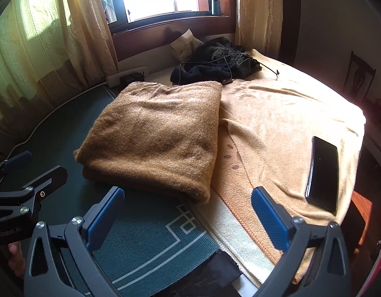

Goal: Fold clothes

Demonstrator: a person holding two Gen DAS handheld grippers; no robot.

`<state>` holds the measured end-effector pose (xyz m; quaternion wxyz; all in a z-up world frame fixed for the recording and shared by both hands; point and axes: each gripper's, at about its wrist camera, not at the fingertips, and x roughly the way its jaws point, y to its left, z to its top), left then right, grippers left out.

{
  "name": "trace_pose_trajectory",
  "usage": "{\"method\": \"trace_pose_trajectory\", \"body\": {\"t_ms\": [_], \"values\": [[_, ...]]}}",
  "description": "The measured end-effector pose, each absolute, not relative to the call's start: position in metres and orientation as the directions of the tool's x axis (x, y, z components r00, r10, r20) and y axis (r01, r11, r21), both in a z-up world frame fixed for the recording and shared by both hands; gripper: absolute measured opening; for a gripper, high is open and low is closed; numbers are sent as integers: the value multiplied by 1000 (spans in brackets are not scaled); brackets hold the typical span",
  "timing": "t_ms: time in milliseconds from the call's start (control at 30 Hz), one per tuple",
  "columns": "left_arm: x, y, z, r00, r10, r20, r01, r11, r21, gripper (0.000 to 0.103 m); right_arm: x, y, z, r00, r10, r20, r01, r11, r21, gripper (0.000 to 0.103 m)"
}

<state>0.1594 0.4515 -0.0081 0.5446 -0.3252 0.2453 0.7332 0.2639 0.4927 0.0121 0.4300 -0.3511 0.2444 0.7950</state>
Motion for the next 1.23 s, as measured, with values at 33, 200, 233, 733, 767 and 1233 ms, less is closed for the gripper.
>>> {"method": "trace_pose_trajectory", "body": {"t_ms": [33, 200, 233, 733, 767, 1233], "values": [[160, 452, -8, -194, 639, -744, -959, -285, 5, 103, 264, 493, 12, -384, 512, -768, -856, -510, 87, 102], [161, 454, -10, -193, 635, -748, -960, -279, 11, 103, 265, 494, 13, -386, 516, -765, -857, -507, 90, 102], [161, 454, -11, -192, 634, -749, -960, -279, 10, 103, 264, 495, 12, -385, 515, -766, -857, -507, 91, 102], [151, 462, -25, -198, 596, -778, -953, -304, 10, 103, 263, 505, 3, -377, 497, -782, -861, -498, 99, 102], [151, 462, -25, -197, 595, -779, -953, -304, 9, 103, 263, 505, 3, -376, 495, -783, -861, -499, 98, 102], [165, 468, -21, -197, 612, -765, -967, -248, 51, 103, 267, 511, 3, -376, 494, -784, -864, -493, 104, 102]]}}
